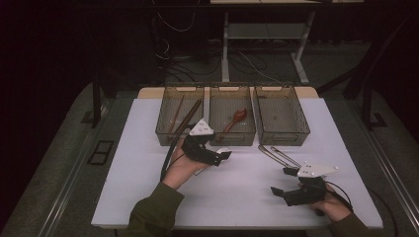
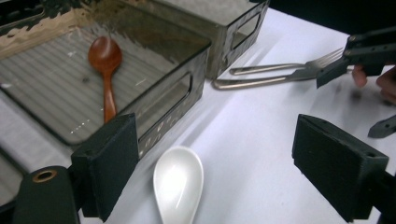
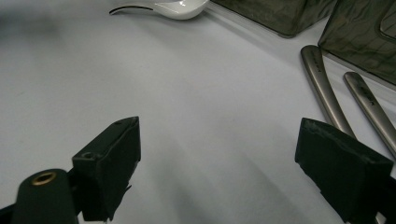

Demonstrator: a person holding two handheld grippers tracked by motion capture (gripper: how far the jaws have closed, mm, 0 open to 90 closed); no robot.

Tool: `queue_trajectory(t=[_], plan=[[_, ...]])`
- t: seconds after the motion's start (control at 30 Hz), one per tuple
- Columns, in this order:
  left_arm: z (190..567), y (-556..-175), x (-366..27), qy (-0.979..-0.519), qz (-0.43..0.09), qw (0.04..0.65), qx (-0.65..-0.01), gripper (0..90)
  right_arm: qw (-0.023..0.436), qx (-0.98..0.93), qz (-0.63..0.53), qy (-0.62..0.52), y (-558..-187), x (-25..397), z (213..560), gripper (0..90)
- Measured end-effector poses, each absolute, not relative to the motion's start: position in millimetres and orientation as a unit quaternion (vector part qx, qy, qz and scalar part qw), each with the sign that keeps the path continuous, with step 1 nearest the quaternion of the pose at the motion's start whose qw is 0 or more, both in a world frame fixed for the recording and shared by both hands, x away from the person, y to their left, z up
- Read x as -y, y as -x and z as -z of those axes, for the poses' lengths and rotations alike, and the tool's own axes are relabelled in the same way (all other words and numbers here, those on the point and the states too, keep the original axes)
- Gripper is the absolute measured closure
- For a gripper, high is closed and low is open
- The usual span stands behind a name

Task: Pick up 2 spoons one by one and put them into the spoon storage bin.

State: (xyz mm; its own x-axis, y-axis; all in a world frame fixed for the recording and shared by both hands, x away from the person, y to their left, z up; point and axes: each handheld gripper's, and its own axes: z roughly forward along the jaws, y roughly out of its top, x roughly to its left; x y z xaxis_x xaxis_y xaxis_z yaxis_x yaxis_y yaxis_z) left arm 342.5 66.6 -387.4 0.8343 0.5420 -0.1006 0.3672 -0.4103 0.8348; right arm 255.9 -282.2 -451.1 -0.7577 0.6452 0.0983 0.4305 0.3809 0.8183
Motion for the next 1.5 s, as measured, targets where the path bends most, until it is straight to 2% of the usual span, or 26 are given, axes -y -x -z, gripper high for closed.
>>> queue_trajectory(t=[0.33,0.5,0.6,0.73,1.5], plan=[[411.4,-333.0,-80.8,-0.833,-0.109,0.457,-0.293,23.9,0.120,-0.822,-0.451,-0.327,-255.4,282.6,450.7,14.1],[418.6,-336.9,-84.9,-0.832,-0.099,0.455,-0.301,34.8,0.121,-0.822,-0.451,-0.326,-255.2,282.8,450.6,14.2],[421.8,-339.0,-85.2,-0.831,-0.096,0.456,-0.304,44.6,0.120,-0.822,-0.451,-0.328,-255.3,282.3,450.7,14.2],[427.4,-343.4,-83.2,-0.835,-0.082,0.448,-0.310,50.4,0.119,-0.822,-0.450,-0.328,-255.3,282.0,450.7,14.1],[447.3,-367.6,-64.3,-0.841,-0.068,0.422,-0.332,47.6,0.118,-0.821,-0.451,-0.328,-256.5,282.4,450.9,14.2]])
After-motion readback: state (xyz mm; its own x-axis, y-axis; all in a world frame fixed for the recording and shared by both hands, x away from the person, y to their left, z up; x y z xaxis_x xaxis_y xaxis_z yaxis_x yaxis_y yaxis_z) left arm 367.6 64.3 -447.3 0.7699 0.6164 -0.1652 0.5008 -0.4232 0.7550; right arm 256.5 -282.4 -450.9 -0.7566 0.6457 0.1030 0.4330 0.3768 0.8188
